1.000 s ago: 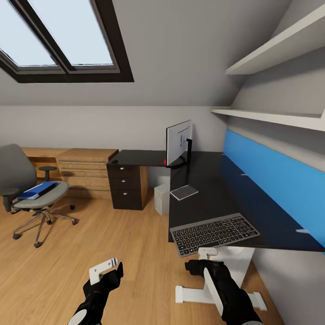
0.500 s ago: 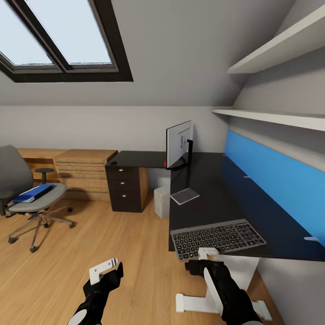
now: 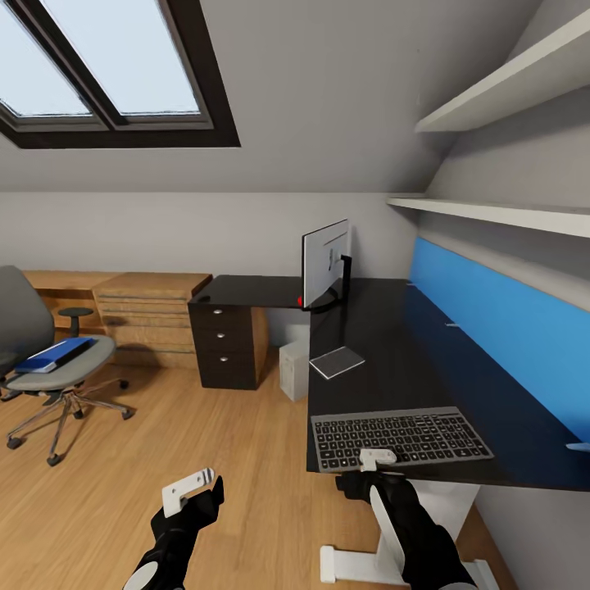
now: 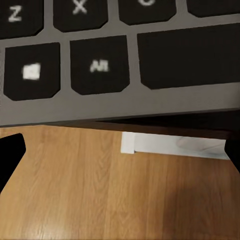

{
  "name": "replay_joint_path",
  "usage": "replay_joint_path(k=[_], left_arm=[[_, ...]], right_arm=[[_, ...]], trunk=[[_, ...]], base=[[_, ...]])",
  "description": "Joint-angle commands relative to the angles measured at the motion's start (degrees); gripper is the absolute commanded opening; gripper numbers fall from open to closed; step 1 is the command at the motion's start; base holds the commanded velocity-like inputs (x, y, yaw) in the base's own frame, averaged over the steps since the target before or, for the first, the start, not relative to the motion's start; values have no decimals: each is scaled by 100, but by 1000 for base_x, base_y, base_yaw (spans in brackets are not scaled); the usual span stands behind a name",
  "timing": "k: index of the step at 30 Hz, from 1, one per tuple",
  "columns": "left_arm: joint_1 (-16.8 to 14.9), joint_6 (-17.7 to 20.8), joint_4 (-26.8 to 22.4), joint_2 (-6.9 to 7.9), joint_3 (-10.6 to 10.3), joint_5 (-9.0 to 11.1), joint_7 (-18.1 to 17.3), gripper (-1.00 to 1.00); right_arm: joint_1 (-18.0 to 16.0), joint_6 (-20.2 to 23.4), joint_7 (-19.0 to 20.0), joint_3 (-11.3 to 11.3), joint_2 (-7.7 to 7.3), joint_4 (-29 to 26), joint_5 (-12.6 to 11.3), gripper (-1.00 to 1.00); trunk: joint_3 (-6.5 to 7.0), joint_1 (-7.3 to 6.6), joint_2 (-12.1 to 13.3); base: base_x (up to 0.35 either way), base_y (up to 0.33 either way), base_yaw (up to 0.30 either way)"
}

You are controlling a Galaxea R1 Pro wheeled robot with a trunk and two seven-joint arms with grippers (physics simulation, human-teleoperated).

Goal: In the bedroom, organize the workspace by keeping the computer under the desk, ensuring the monitor is on the desk, placing the keyboard on the desk next to the monitor, placing the mouse on the desk next to the keyboard, moving the folder from the swivel chair onto the desk next to the mouse, stacking the notebook on top of the folder with the pen on top of the notebook, and positioning the swivel chair next to the desk.

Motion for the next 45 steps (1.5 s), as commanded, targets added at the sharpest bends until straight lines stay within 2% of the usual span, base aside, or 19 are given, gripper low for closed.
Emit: replay_joint_path(k=[1, 31, 45], left_arm=[[-2, 17, -10, 4, -8, 32, 38, 100], [-2, 17, -8, 0, -5, 32, 38, 100], [-1, 17, -5, -1, -1, 32, 37, 100]], right_arm=[[-2, 29, -26, 7, 2, -7, -3, 100], [-2, 29, -26, 7, 5, -8, -12, 100], [-2, 29, -26, 15, 5, -30, -12, 100]], trunk=[[-5, 0, -3], [-5, 0, -3], [-5, 0, -3]], base=[[7, 0, 0], [18, 0, 0], [-249, 0, 0]])
